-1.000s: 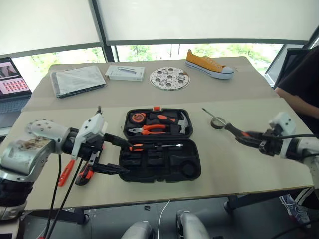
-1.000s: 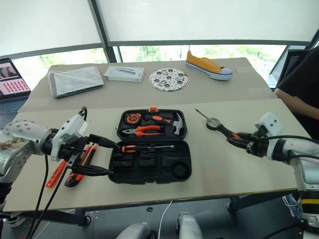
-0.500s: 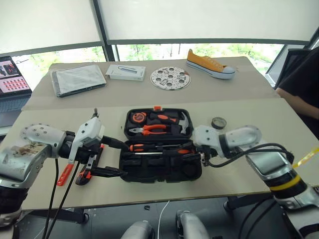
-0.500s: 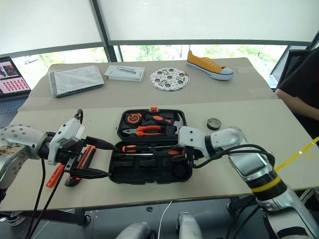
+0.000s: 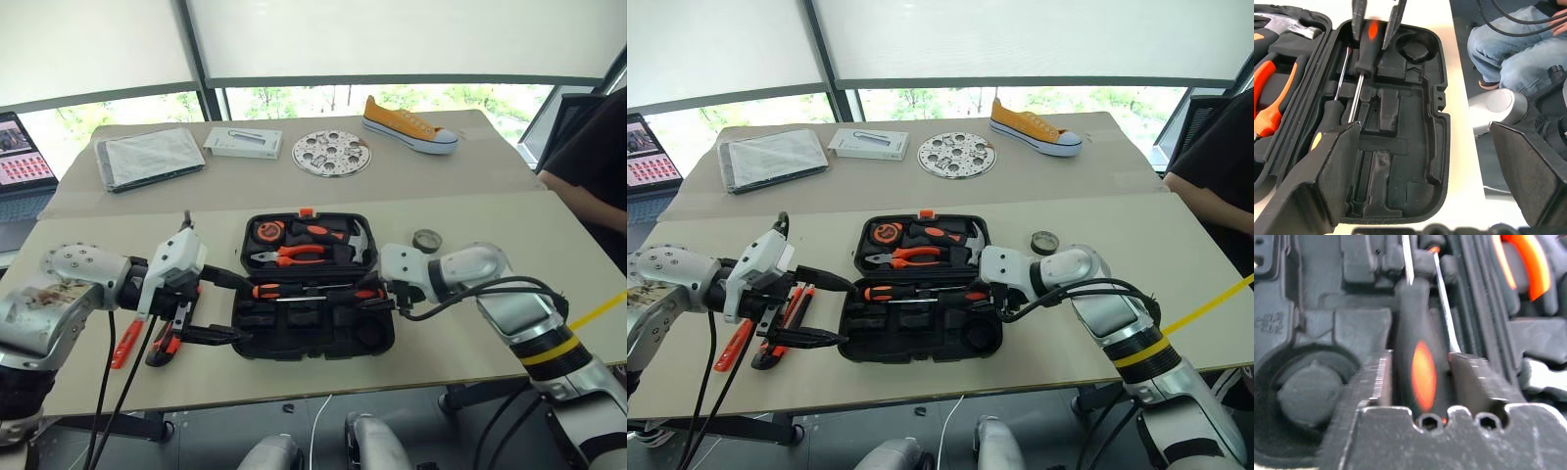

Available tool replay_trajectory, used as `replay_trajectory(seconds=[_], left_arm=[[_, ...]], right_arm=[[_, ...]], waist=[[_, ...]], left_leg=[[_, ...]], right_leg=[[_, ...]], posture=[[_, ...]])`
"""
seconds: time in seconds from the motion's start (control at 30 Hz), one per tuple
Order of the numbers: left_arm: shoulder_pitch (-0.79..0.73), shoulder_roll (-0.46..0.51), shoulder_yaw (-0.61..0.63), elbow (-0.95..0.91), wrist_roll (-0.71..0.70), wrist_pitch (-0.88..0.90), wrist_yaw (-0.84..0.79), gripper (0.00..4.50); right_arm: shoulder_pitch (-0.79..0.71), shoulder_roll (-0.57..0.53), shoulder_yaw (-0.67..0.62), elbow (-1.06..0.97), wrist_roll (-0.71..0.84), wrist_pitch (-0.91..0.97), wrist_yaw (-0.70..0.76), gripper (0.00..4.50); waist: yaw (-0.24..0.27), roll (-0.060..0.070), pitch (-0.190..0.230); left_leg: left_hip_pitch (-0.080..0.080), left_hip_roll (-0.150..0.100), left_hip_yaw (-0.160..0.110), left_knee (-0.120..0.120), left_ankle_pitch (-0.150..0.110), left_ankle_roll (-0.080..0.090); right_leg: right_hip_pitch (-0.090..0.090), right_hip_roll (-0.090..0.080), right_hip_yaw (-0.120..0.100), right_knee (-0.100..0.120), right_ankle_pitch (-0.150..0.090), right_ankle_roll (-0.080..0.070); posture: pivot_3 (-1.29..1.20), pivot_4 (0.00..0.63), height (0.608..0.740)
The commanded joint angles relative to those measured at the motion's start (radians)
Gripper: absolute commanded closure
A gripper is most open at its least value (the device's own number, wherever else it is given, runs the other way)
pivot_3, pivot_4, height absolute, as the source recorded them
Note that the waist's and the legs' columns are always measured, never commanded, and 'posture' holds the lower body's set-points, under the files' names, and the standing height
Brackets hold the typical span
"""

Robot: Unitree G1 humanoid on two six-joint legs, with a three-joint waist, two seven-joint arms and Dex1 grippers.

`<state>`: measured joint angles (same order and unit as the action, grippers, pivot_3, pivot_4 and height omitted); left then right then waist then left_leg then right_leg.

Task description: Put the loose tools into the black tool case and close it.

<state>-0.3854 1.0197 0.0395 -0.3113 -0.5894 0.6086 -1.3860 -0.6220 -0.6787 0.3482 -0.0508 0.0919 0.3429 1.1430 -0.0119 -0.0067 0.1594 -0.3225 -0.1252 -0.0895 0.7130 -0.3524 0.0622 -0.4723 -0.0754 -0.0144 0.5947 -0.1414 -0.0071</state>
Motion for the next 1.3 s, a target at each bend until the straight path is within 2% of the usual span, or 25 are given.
replay_trajectory(seconds=[0.03, 0.1, 0.13, 0.2, 0.47, 0.5, 0.8, 0.93, 1.0, 1.03, 1.13, 1.2, 1.3], left_arm=[[-0.022, -0.003, 0.002, 0.004, 0.000, -0.023, -0.002, 0.00], [-0.026, -0.005, -0.002, 0.007, 0.002, -0.024, -0.003, 0.00], [-0.027, -0.006, -0.003, 0.008, 0.003, -0.025, -0.003, 0.00], [-0.027, -0.008, -0.007, 0.010, 0.005, -0.029, -0.002, 0.00], [-0.023, -0.007, -0.009, 0.008, 0.007, -0.036, 0.005, 0.00], [-0.021, -0.006, -0.008, 0.008, 0.008, -0.037, 0.006, 0.00], [-0.022, -0.007, -0.005, 0.014, 0.013, -0.039, 0.012, 0.00], [-0.016, -0.013, -0.004, 0.019, 0.015, -0.040, 0.021, 0.00], [0.004, -0.012, 0.010, 0.021, 0.018, -0.041, 0.035, 0.00], [0.027, -0.011, 0.036, 0.015, 0.009, -0.028, 0.055, 0.00], [0.117, -0.015, 0.138, -0.014, -0.027, 0.023, 0.130, 0.00], [0.245, -0.025, 0.252, -0.045, -0.030, 0.054, 0.187, 0.00], [0.433, -0.057, 0.415, -0.101, -0.013, 0.088, 0.255, 0.00]], right_arm=[[-0.040, 0.027, -0.062, -0.049, 0.044, 0.058, -0.029, 0.92], [-0.037, 0.038, -0.064, -0.057, 0.050, 0.075, -0.032, 0.92], [-0.035, 0.046, -0.064, -0.061, 0.052, 0.082, -0.037, 1.14], [-0.028, 0.059, -0.060, -0.066, 0.053, 0.089, -0.046, 1.65], [-0.007, 0.109, -0.006, -0.061, 0.021, 0.074, -0.067, 4.41], [-0.001, 0.110, 0.012, -0.061, 0.014, 0.083, -0.064, 4.47], [0.051, 0.062, 0.162, -0.003, -0.147, 0.020, -0.049, 4.47], [0.050, 0.090, 0.112, -0.020, -0.112, 0.003, -0.074, 4.47], [0.047, 0.115, 0.049, -0.068, -0.039, 0.041, -0.074, 4.47], [0.037, 0.134, -0.013, -0.107, 0.046, 0.108, -0.067, 4.47], [0.001, 0.153, -0.163, -0.202, 0.259, 0.266, -0.037, 3.67], [-0.011, 0.122, -0.235, -0.256, 0.382, 0.347, 0.003, 3.00], [-0.019, 0.070, -0.288, -0.299, 0.479, 0.407, 0.043, 1.93]], waist=[[0.000, 0.000, 0.000], [0.000, 0.000, 0.000], [0.000, 0.000, 0.000], [0.000, 0.000, 0.000], [-0.001, 0.000, 0.000], [-0.001, 0.000, 0.000], [0.000, -0.001, -0.002], [0.001, -0.003, -0.003], [0.000, -0.003, -0.003], [0.000, -0.003, -0.003], [-0.006, -0.002, -0.002], [-0.008, -0.002, -0.002], [-0.007, -0.002, -0.002]], left_leg=[[0.000, 0.000, 0.000, 0.000, 0.000, 0.000], [0.000, 0.000, 0.000, 0.000, 0.000, 0.000], [0.000, 0.000, 0.000, 0.000, 0.000, 0.000], [0.000, 0.000, 0.000, 0.000, 0.000, 0.000], [0.000, 0.000, 0.000, 0.000, 0.000, 0.000], [0.000, 0.000, 0.000, 0.000, 0.000, 0.000], [0.002, 0.000, 0.001, 0.000, 0.000, 0.000], [0.005, 0.000, 0.001, 0.000, 0.000, 0.000], [0.005, 0.000, 0.001, 0.000, 0.000, -0.001], [0.005, 0.000, 0.001, 0.000, 0.000, -0.001], [0.001, 0.000, 0.001, -0.001, 0.000, 0.000], [0.001, 0.000, 0.001, -0.001, 0.000, -0.001], [0.002, 0.000, 0.000, -0.004, -0.001, -0.001]], right_leg=[[0.000, 0.000, 0.000, 0.000, 0.000, 0.000], [0.000, 0.000, 0.000, 0.000, 0.000, 0.000], [0.000, 0.000, 0.000, 0.000, 0.000, 0.000], [0.000, 0.000, 0.000, 0.000, 0.000, 0.000], [0.000, 0.000, 0.000, 0.000, 0.000, 0.000], [0.000, 0.000, 0.000, 0.000, 0.000, 0.000], [0.001, 0.001, 0.000, 0.001, 0.000, 0.000], [0.005, 0.001, 0.000, 0.000, 0.000, 0.000], [0.005, 0.001, 0.000, 0.000, 0.000, 0.000], [0.005, 0.001, 0.000, 0.000, 0.000, 0.000], [-0.001, 0.001, 0.001, 0.001, 0.000, 0.000], [-0.002, 0.002, 0.000, 0.001, 0.000, -0.001], [-0.004, 0.002, -0.001, 0.000, 0.000, -0.002]], posture=[[0.00, 0.150, 0.737], [0.00, 0.150, 0.737], [0.00, 0.150, 0.737], [0.00, 0.150, 0.737], [0.00, 0.150, 0.737], [0.00, 0.150, 0.737], [0.00, 0.150, 0.737], [0.00, 0.150, 0.737], [0.00, 0.150, 0.737], [0.00, 0.150, 0.737], [0.00, 0.150, 0.737], [0.00, 0.150, 0.737], [0.00, 0.150, 0.737]])
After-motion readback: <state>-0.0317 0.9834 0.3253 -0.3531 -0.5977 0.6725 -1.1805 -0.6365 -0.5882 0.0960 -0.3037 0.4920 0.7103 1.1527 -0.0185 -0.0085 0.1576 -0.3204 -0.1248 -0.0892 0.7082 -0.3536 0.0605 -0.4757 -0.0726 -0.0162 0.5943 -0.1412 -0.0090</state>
